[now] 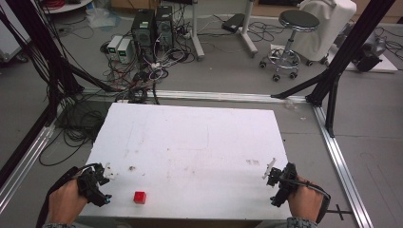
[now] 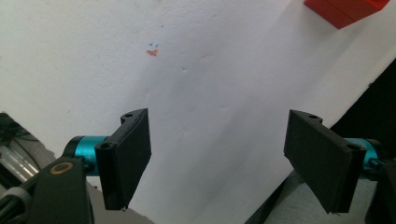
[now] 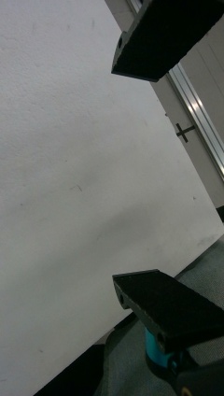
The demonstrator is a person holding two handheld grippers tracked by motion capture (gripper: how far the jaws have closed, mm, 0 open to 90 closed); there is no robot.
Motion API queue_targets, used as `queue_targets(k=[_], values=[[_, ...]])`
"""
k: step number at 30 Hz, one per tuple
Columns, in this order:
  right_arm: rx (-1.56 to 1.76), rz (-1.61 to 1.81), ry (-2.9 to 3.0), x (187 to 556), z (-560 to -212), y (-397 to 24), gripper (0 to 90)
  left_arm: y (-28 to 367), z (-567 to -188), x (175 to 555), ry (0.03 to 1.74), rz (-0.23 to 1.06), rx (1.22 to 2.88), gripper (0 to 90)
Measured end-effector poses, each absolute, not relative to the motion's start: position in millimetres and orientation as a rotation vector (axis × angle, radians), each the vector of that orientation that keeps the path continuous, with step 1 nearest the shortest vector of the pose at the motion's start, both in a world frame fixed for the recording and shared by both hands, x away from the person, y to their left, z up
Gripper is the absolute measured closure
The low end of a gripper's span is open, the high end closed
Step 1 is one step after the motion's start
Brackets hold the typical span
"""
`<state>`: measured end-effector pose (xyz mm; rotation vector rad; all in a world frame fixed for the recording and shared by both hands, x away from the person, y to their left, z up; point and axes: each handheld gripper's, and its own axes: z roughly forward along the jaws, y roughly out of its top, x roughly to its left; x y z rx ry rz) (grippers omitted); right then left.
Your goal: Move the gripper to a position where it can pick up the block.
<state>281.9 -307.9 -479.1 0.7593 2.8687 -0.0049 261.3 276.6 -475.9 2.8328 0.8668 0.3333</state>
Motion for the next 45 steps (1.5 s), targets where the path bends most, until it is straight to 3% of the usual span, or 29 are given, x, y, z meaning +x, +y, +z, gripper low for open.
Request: queue_targets(k=[45], values=[[0.743, -0.013, 2.894, 284, -486, -306, 1.3, 220, -481, 269, 0.17, 0.161, 3.009, 23.3]])
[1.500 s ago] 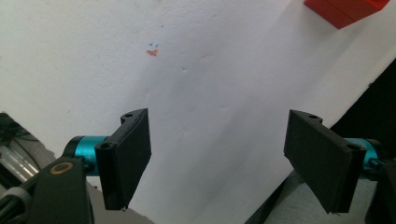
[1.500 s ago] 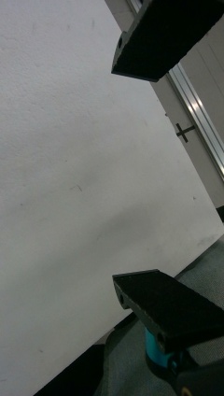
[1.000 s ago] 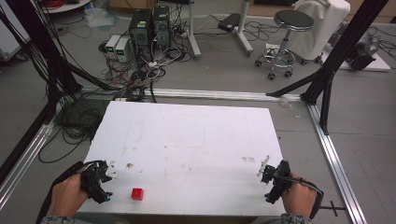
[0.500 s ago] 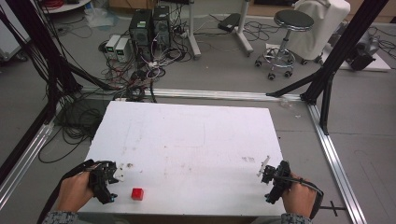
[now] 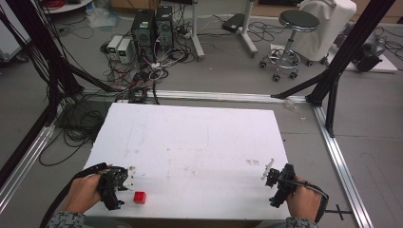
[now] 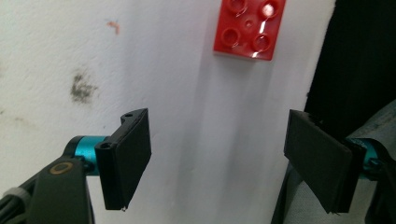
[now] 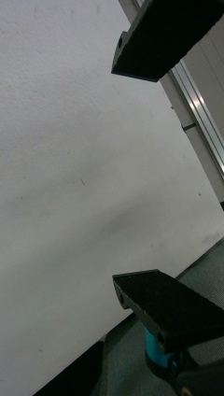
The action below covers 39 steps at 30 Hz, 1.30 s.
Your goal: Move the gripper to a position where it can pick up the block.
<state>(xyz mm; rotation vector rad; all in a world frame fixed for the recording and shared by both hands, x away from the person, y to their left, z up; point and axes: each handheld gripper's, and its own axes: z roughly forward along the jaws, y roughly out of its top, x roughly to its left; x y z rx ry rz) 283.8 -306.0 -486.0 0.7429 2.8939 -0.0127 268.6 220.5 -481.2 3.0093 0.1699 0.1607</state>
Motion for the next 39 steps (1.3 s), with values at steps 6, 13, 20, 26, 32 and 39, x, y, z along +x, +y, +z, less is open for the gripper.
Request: queue_targets(k=[6, 13, 20, 26, 32, 39], values=[[0.744, -0.012, 2.894, 284, -486, -306, 1.3, 211, -483, 268, 0.116, 0.156, 3.021, 23.3], [0.751, -0.007, 2.891, 283, -486, -306, 1.4, 203, -485, 268, 0.072, 0.127, 3.034, 23.3], [0.744, 0.001, 2.895, 284, -486, -306, 1.4, 197, -487, 267, 0.04, 0.113, 3.04, 23.3], [0.742, -0.002, 2.898, 284, -486, -306, 1.3, 191, -489, 267, 0.022, 0.098, 3.048, 23.3], [0.75, 0.001, 2.895, 283, -485, -306, 1.3, 185, -491, 267, 0.005, 0.096, 3.053, 23.3], [0.739, 0.004, 2.904, 284, -486, -306, 1.3, 178, -494, 269, -0.014, 0.086, 3.062, 23.3]])
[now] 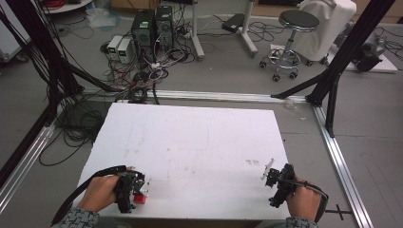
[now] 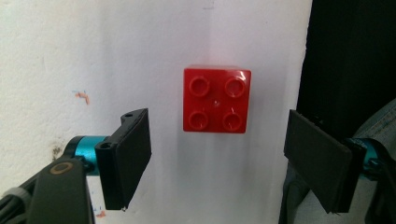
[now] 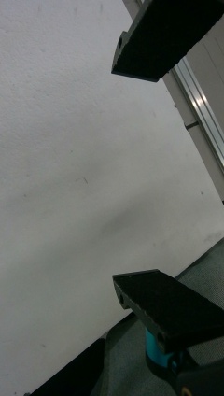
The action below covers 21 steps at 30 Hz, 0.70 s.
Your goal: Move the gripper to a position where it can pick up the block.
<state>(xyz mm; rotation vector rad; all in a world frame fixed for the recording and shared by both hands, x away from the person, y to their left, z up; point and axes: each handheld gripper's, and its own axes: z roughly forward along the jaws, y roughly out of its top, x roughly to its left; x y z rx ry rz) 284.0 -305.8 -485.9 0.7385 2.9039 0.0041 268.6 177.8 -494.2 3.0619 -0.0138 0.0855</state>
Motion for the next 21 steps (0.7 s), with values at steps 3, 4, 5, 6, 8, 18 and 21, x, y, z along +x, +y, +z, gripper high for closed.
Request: queue_targets(k=[3, 4, 5, 6, 8, 18, 21], values=[[0.743, 0.003, 2.904, 284, -486, -306, 1.3, 174, -495, 269, -0.033, 0.077, 3.069, 23.3], [0.744, 0.003, 2.905, 284, -486, -306, 1.3, 173, -496, 270, -0.035, 0.077, 3.068, 23.3], [0.746, 0.006, 2.906, 284, -486, -306, 1.3, 172, -497, 270, -0.039, 0.076, 3.069, 23.3], [0.745, 0.005, 2.906, 284, -486, -306, 1.3, 171, -498, 270, -0.05, 0.077, 3.072, 23.3], [0.744, 0.005, 2.906, 284, -486, -306, 1.3, 169, -499, 271, -0.059, 0.077, 3.076, 23.4], [0.749, 0.01, 2.903, 283, -486, -305, 1.3, 164, -506, 272, -0.137, 0.054, 3.089, 23.4], [0.748, 0.01, 2.901, 283, -485, -305, 1.3, 164, -506, 273, -0.137, 0.047, 3.087, 23.4]])
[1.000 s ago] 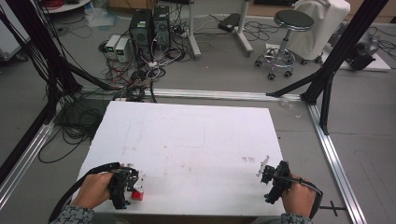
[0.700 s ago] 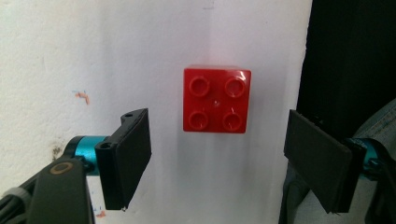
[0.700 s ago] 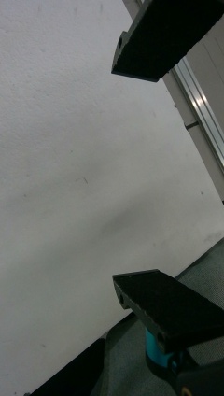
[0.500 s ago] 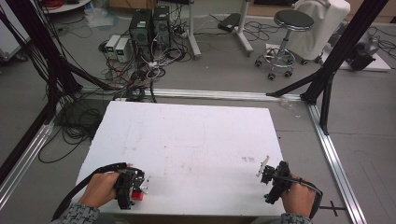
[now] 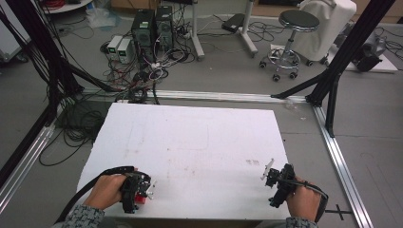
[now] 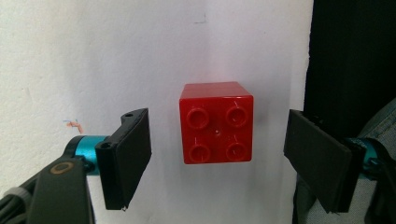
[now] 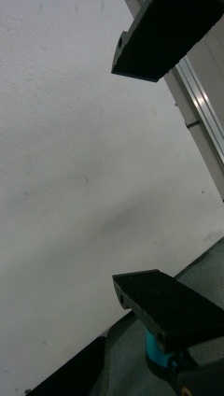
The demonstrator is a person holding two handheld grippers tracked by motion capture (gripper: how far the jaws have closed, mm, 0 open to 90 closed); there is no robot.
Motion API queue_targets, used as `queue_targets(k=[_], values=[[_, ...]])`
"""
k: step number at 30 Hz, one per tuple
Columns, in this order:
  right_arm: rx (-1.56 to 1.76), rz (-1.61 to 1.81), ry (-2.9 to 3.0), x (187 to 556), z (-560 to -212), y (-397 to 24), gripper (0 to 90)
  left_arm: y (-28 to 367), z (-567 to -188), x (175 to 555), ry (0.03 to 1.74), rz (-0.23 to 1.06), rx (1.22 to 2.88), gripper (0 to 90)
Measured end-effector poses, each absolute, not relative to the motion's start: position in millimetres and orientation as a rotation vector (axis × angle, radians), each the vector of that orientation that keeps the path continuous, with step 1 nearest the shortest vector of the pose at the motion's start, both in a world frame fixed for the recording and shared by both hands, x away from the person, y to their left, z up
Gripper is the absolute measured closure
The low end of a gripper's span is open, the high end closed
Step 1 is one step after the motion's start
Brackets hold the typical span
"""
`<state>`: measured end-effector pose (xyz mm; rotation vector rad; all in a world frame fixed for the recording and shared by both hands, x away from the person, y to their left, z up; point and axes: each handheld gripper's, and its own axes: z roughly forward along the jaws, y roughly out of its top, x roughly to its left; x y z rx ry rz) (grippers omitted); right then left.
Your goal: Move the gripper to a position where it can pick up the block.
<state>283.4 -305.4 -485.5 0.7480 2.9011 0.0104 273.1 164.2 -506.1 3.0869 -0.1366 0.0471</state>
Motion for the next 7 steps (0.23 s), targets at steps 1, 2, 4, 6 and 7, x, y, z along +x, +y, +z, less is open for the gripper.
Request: queue_targets(k=[1, 2, 4, 6, 7], values=[[0.748, 0.011, 2.903, 283.4, -485.5, -305.4, 1.3, 164.3, -506.0, 273.1, -0.136, 0.047, 3.088, 23.4], [0.748, 0.01, 2.901, 283.4, -485.5, -305.4, 1.3, 164.5, -506.0, 273.2, -0.137, 0.047, 3.087, 23.5], [0.747, 0.012, 2.901, 283.4, -485.5, -305.5, 1.3, 164.8, -505.7, 273.4, -0.144, 0.039, 3.088, 23.4], [0.738, 0.014, 2.899, 283.5, -484.9, -306.0, 1.3, 165.0, -505.3, 273.5, -0.144, 0.038, 3.088, 23.4], [0.739, 0.019, 2.898, 283.5, -484.8, -306.1, 1.3, 165.2, -505.1, 273.2, -0.139, 0.039, 3.085, 23.4]])
